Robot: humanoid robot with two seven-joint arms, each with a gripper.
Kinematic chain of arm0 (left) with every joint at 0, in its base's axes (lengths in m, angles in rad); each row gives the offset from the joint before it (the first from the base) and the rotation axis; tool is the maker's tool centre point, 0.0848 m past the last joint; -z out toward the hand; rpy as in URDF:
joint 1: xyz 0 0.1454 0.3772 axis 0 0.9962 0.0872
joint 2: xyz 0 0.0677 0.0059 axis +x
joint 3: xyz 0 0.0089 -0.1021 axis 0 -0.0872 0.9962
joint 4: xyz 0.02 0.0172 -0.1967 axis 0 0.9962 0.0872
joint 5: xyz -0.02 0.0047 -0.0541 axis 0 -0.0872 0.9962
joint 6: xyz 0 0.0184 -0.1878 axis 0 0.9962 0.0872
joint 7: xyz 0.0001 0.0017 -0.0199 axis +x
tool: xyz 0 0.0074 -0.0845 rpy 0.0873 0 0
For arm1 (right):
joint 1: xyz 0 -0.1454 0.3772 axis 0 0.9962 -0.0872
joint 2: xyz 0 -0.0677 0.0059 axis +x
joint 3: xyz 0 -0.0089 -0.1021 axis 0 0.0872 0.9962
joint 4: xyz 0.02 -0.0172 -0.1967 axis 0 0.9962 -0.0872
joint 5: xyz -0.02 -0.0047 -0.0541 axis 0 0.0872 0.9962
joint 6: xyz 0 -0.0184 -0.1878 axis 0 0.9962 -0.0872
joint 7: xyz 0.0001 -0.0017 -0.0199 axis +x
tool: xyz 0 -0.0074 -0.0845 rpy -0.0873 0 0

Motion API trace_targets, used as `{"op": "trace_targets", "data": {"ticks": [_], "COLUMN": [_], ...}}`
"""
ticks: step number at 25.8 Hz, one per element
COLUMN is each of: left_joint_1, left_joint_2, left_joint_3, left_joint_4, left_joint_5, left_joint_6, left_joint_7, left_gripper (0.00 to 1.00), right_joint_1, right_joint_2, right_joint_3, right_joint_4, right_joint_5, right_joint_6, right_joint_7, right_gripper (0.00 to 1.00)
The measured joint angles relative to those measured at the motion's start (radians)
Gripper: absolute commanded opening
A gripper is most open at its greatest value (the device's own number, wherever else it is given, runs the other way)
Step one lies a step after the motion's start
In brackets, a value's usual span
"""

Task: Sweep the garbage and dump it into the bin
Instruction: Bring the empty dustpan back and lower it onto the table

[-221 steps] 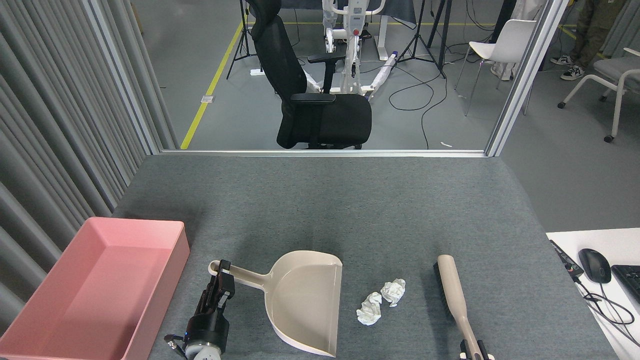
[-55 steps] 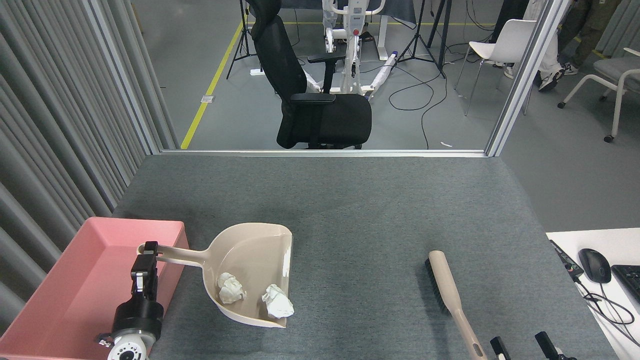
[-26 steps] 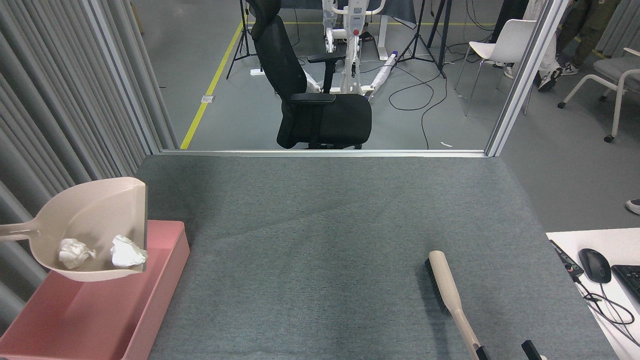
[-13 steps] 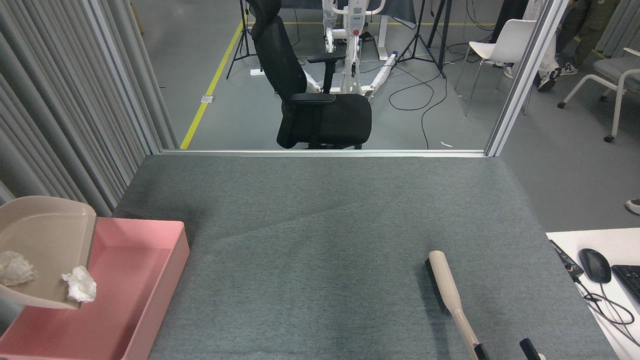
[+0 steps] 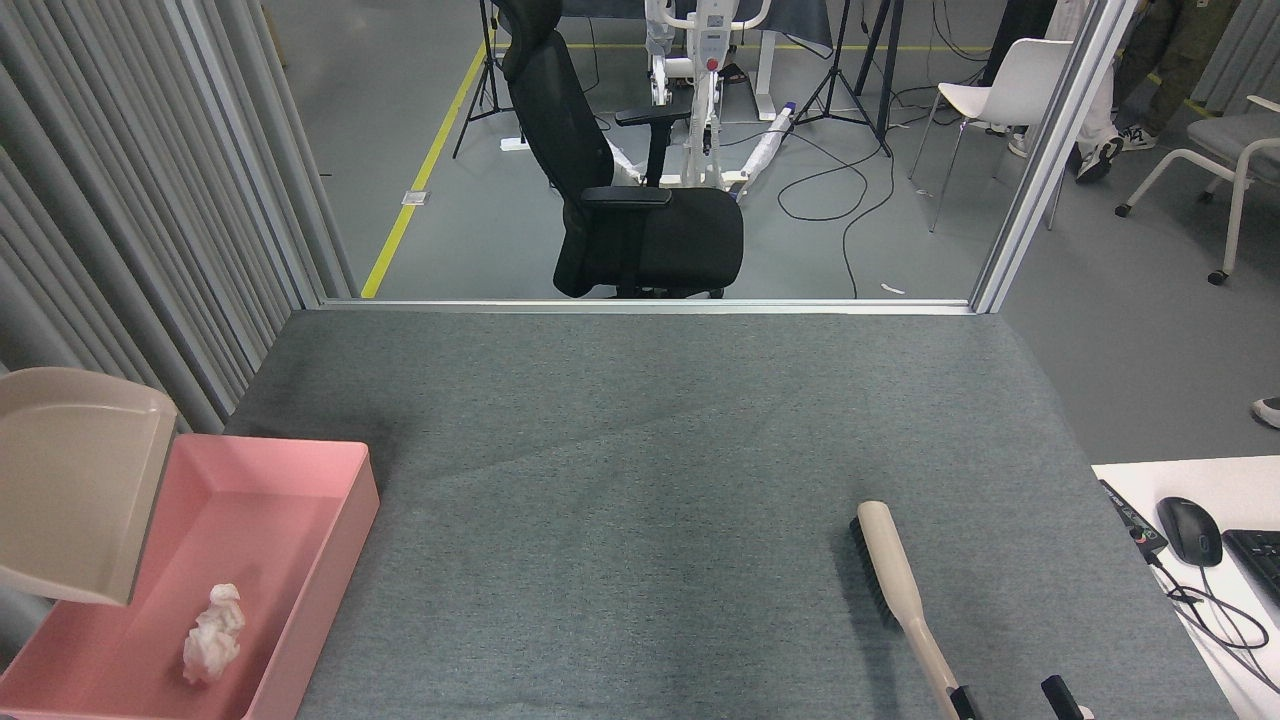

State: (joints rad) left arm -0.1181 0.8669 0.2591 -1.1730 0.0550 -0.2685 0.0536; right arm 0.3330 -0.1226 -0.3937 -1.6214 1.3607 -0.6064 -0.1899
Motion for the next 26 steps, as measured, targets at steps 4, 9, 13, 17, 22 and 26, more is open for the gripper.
{"op": "trace_targets", "data": {"ticks": [4,9,13,17,22,26], "left_joint_1": [0.011,0.001,-0.043,-0.070,-0.079,-0.074], "left_joint_2": [0.017,-0.142,-0.321,-0.506,-0.752,-0.875], "left_joint_3": [-0.019,-0.055,-0.147,-0.226,-0.264,-0.301], "left_joint_4": [-0.068,-0.238,-0.293,-0.303,-0.301,-0.282], "left_joint_5": [0.311,0.417,0.303,0.084,-0.240,-0.392], "left_joint_6": [0.033,0.150,0.195,0.207,0.212,0.214], "left_joint_7": [-0.017,-0.004,0.020,0.022,0.022,0.018], "left_gripper": [0.15,0.16,0.16,0.16,0.16,0.16], "right_joint_1": [0.000,0.004,0.009,0.014,0.018,0.030], "right_joint_2": [0.000,0.001,0.002,-0.001,-0.003,-0.002], "right_joint_3": [0.000,0.002,0.002,-0.002,-0.007,-0.009], "right_joint_4": [0.000,0.000,-0.001,-0.001,-0.003,-0.006], "right_joint_5": [0.000,0.002,0.003,0.003,0.003,0.004], "right_joint_6": [0.000,0.000,0.006,0.014,0.018,0.026], "right_joint_7": [0.000,0.000,-0.002,-0.004,0.002,0.003], "right_gripper": [0.99,0.99,0.99,0.99,0.99,0.99]}}
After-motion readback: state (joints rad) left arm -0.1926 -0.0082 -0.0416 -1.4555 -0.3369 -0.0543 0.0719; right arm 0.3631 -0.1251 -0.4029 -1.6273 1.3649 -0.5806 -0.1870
